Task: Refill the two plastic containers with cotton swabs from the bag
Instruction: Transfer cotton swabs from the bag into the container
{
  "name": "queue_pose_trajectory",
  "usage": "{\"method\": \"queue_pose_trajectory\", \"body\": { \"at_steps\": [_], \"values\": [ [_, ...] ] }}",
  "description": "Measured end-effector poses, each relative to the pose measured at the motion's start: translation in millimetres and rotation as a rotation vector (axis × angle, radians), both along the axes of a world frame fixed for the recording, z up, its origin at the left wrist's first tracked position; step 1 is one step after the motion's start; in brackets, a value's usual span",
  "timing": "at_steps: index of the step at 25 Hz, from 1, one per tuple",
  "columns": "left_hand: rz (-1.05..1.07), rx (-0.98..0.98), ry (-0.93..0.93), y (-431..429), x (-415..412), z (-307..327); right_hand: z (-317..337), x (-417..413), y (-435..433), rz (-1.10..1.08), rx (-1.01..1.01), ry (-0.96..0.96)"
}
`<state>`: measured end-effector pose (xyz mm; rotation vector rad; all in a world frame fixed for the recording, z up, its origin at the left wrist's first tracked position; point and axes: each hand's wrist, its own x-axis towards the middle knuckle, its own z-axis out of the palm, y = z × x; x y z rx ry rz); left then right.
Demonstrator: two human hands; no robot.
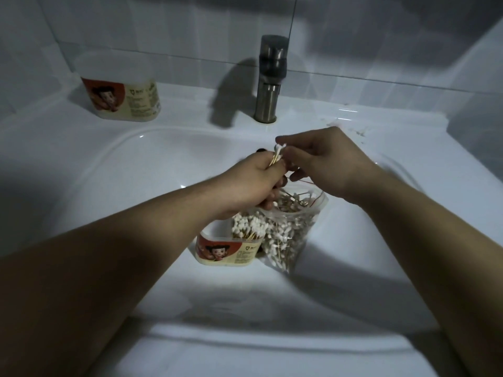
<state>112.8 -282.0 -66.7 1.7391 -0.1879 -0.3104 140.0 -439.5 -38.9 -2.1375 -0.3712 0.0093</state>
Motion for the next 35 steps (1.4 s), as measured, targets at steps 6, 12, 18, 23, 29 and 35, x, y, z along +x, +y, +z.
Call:
{"method": "queue_pose_trajectory", "body": {
  "at_steps": [6, 12, 18, 23, 29, 35],
  "values": [
    [0.142, -0.105, -0.002, -0.1, 4.0, 4.9, 10.9, -3.2, -2.3, -0.064, 0.032, 0.096],
    [0.247, -0.414, 0.087, 3.5, 7.1, 11.4, 14.1, -22.1, 2.8, 0.302, -0.907, 0.045],
    [0.312, -0.49, 0.122, 2.0, 6.8, 13.0, 3.1, -19.4, 7.0, 0.257, -0.922, 0.066],
    [0.282, -0.458, 0.15, 1.0, 3.8, 14.2, 5.4, -22.3, 6.5, 0.32, -0.979, 0.094],
    [0.262, -0.392, 0.152, -1.7, 2.2, 11.6, 3.9, -25.4, 12.9, 0.389, -0.996, 0.128],
    [0.258, -0.281, 0.109, -1.6, 4.0, 9.4, -1.0, -15.1, 5.0, 0.307, -0.885, 0.121]
  ]
}}
